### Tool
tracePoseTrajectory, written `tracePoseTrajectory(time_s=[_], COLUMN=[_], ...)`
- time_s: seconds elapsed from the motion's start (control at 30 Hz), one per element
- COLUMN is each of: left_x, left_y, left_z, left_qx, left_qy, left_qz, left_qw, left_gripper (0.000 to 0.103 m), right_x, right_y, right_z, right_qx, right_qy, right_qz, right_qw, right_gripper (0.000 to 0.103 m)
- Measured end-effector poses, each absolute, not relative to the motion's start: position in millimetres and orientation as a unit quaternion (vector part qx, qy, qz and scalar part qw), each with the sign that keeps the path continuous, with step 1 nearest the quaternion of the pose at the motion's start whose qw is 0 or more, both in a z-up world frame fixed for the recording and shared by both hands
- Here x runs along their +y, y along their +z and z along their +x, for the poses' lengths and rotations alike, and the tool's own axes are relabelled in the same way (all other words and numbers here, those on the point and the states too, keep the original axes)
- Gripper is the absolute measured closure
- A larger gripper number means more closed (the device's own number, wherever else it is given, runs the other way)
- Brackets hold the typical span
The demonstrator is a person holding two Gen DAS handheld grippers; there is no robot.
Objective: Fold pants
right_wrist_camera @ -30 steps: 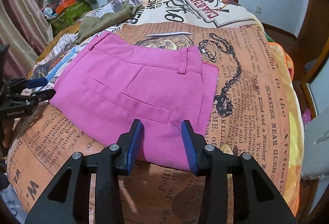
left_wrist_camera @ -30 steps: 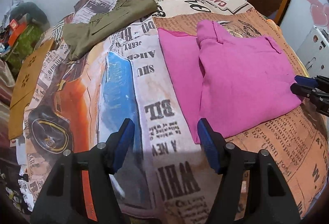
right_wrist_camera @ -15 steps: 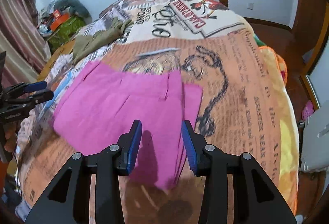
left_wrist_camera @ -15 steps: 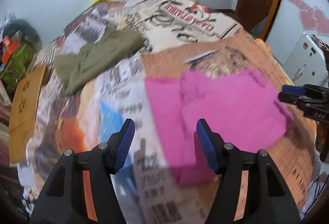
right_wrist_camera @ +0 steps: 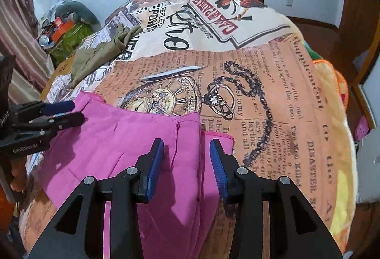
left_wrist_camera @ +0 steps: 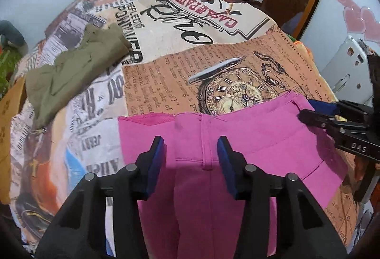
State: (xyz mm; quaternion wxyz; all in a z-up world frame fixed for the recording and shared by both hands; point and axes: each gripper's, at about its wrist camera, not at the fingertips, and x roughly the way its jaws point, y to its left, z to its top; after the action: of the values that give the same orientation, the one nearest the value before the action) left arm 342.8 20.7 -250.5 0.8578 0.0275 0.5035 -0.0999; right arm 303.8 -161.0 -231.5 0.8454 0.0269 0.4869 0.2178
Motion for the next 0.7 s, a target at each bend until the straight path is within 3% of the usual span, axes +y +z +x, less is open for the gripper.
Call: tracePoseTrajectory(time_s=[0.1, 0.27, 0.5, 0.7], left_x=[20.3, 12.3, 11.6, 20.8], left_y=[-254.0, -248.7, -233.8, -262.0], left_z=[341.2, 336.1, 332.2, 343.9], left_qx=[0.501, 0.485, 0.459, 0.502], left_qy=[-0.108, -0.106, -0.101, -0.086], left_qz=[0.023, 0.047, 0.058, 0.034], left_qw=[0.858, 0.867, 0.881, 0.860], left_gripper=[0.070, 0.081, 0.082, 0.080], right_x=[-159.3, -153.9, -150.0, -143.5], right_y=[-235.1, -227.6, -222.0, -236.0], right_z=[304.6, 299.3, 298.4, 304.0], right_qx=[0.486, 0.460, 0.436, 0.452], right_qy=[0.227, 0.225, 0.222, 0.218], right_qz=[0.028, -0.003, -0.036, -0.062], right_qw=[0.843, 0.859, 0.871, 0.863], right_gripper=[0.068, 0.082, 0.088, 0.089])
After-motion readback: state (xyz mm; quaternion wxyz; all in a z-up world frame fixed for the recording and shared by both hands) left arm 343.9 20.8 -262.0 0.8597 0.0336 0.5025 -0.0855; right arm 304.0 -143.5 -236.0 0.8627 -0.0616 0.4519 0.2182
